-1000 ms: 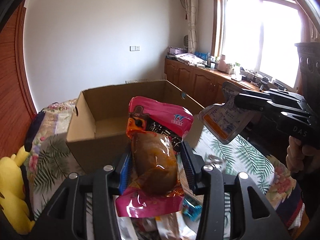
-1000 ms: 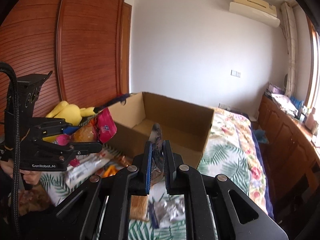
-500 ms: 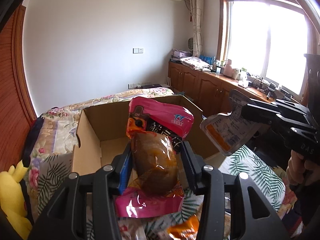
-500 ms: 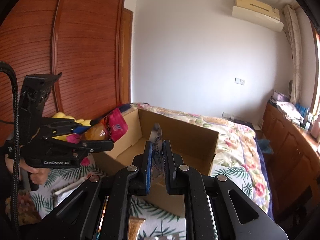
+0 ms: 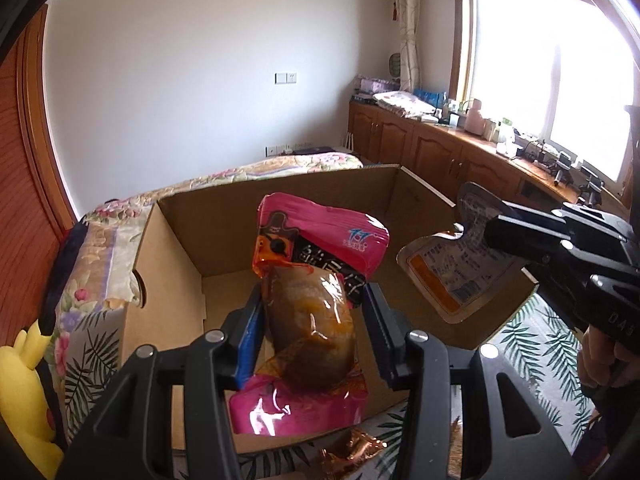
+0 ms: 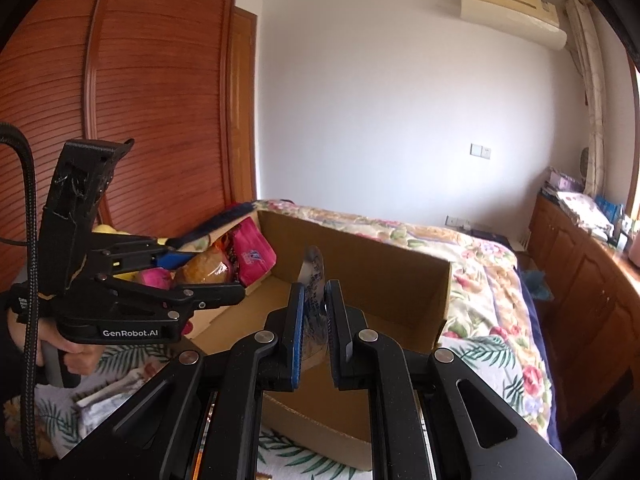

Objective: Organize snacks
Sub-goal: 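Carry both held packs over the box and open both tools to drop them, then grasp the white printed pouch with left tool while right grasps grain-bar bag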

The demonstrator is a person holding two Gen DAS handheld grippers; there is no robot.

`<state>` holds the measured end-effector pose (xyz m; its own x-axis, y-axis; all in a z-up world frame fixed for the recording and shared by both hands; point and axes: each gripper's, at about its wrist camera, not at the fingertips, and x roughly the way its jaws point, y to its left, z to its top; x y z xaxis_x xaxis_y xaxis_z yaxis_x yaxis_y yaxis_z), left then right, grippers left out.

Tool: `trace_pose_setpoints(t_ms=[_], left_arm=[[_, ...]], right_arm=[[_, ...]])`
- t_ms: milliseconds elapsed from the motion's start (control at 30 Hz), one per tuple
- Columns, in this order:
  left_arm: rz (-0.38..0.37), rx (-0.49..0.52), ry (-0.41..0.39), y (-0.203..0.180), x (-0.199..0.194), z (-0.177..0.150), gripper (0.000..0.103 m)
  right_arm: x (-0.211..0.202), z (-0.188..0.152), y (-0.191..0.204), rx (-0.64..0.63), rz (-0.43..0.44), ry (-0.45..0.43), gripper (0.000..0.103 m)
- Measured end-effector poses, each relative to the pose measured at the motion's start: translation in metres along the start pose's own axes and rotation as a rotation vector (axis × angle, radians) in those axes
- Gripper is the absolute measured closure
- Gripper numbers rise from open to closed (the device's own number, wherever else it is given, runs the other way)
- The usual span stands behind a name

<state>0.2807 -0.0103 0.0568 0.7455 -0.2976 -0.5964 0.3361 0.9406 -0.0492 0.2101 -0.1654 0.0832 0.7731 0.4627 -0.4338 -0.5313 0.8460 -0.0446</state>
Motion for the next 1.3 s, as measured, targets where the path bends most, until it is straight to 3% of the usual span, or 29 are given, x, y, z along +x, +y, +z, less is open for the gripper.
trace_pose_setpoints(t_ms=[300, 700, 800, 833, 1067, 1300], left_arm=[[0.008, -0.007, 0.038, -0.002, 0.017, -0.004, 0.056], [0.019, 0.012, 0.007, -0.004, 0.006, -0.007, 0.056], [0.016, 0.016, 0.005, -0.004, 0.0, -0.01, 0.055], [0.015, 0.017, 0.003, -0.003, -0.002, -0.01, 0.055], [0.015, 0.017, -0.024, -0.008, -0.028, -0.015, 0.053], [0.022, 0.004, -0.045, -0.009, -0.063, -0.025, 0.046]], right_arm=[[0.026, -0.011, 0.003, 0.043, 0.0, 0.055, 0.096], [0.043, -0.015, 0.009, 0.073, 0.012, 0.114, 0.095], [0.051, -0.017, -0.002, 0.092, 0.019, 0.124, 0.093], [0.051, -0.016, -0.004, 0.101, 0.019, 0.127, 0.088], [0.034, -0.015, -0.004, 0.122, 0.012, 0.109, 0.077], [0.005, -0.014, 0.003, 0.114, -0.01, 0.09, 0.073]])
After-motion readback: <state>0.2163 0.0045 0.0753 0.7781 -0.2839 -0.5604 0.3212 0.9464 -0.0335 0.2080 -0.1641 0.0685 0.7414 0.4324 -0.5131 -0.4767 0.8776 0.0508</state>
